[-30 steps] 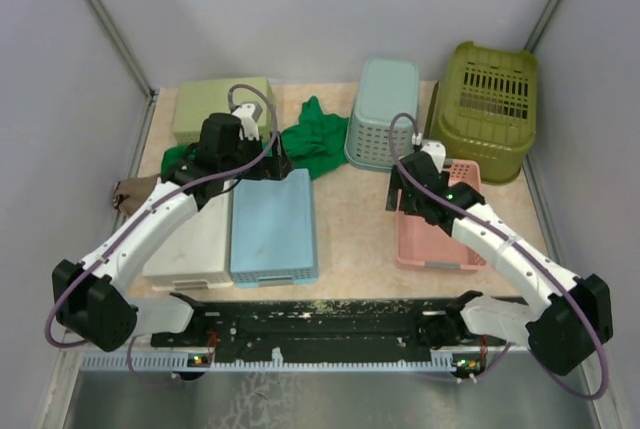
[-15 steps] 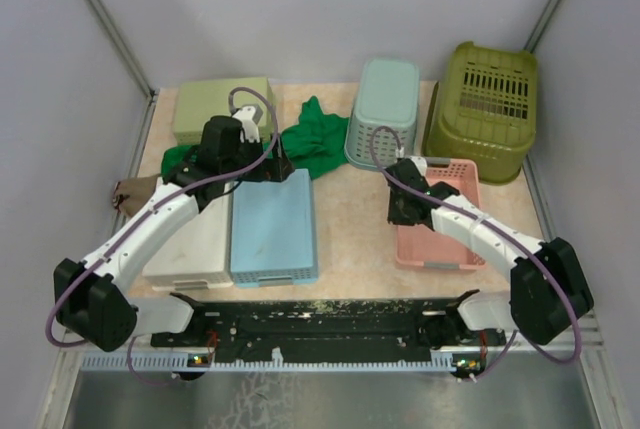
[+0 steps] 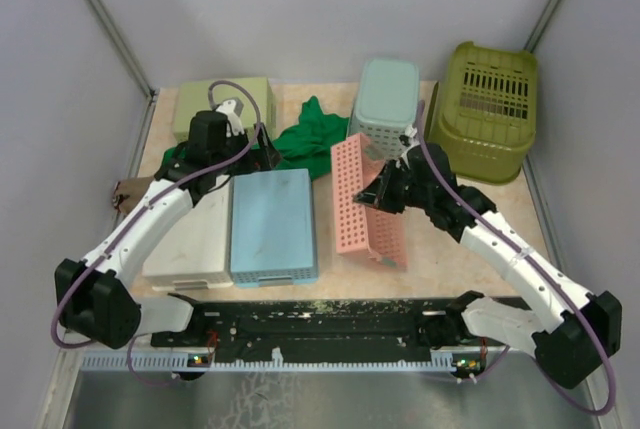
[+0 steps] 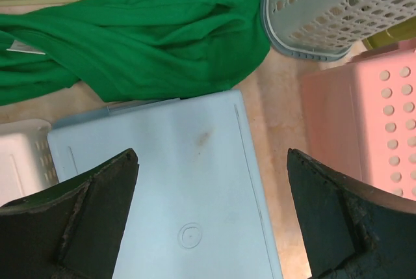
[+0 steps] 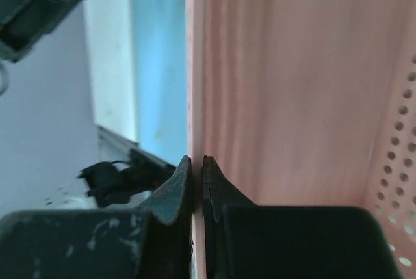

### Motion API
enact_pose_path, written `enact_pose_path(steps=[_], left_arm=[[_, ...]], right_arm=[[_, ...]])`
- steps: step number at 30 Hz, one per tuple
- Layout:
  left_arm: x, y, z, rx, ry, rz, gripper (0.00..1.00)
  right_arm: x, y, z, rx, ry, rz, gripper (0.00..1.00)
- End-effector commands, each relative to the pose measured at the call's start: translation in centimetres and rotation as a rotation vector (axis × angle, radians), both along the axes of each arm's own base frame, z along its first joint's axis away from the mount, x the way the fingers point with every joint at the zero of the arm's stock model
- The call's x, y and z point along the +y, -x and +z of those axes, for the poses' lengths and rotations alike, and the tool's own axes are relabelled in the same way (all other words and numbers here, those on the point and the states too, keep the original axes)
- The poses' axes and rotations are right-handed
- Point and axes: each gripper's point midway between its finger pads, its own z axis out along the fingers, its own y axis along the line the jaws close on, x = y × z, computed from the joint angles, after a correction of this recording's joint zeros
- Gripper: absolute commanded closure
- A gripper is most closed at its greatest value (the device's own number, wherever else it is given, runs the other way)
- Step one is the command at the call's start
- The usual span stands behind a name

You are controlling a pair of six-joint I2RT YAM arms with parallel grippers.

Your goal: Turn the large container upside down

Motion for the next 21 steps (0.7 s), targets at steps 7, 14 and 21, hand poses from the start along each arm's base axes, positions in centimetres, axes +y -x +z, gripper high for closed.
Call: enact_pose_path(steps=[7,14,21], left_arm=[[0.3,-0.2,1.8,-0.043,0.059,0.03,0.0],[0.2,-0.3,1.2,-0.028,0.055,0.029,0.0],[-0.5,-0.2,0.8,-0.026,0.064,-0.019,0.0]], right_arm=[[7.1,0.2,9.3,-0.135,-0.587,0.233,1.0],[5.1,0.5,8.5,-0.063,-0.816,0.215,1.0],[0.4,1.1,3.0,0.052,-0.905,0.089,1.0]])
